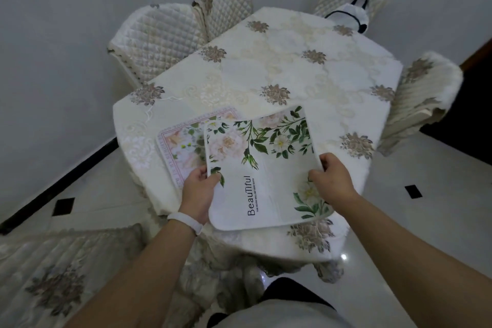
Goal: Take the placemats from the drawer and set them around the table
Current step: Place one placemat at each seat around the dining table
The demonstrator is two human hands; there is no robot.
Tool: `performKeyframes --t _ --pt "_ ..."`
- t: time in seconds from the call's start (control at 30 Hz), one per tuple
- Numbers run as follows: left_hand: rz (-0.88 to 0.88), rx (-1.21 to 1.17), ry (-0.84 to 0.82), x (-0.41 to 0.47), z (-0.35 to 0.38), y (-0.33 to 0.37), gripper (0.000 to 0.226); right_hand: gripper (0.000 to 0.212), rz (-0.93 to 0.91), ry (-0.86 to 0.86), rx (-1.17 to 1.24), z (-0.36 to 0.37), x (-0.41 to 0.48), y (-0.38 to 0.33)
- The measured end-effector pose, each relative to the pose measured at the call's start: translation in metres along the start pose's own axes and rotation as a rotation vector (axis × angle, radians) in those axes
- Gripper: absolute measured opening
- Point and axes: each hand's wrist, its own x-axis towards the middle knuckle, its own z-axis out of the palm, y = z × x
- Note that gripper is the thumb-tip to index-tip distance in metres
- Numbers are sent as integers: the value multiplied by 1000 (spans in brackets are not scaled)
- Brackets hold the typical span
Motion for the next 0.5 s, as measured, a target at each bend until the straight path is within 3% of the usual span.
performKeyframes --t 0.33,0.5 --pt "103 116 -105 -56 68 5 15 22 27 98 165 -71 -25 65" --pt "118 173 -136 -102 142 -13 15 23 28 145 248 -141 -42 121"
